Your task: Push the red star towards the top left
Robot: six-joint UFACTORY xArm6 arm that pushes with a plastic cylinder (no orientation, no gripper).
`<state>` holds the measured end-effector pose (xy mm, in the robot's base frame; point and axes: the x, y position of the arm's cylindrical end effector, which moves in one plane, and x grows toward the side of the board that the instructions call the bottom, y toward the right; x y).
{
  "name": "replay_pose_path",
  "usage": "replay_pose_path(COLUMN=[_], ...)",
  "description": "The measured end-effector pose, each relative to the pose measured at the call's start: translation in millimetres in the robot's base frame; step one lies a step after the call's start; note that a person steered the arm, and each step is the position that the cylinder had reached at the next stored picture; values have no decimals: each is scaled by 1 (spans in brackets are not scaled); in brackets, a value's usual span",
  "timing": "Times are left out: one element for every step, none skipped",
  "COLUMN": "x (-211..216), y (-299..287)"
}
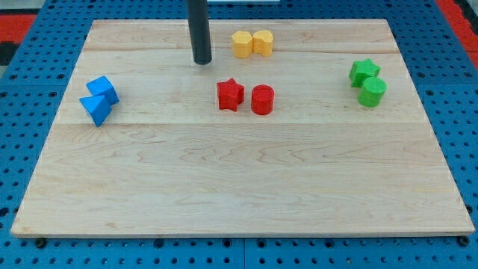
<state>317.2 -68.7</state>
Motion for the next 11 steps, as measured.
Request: replay_pose_path(x=[42, 81, 106, 99, 68, 41, 9, -6, -5, 0, 0], y=[0, 2, 33, 83, 83, 50, 12, -12, -24, -41, -64])
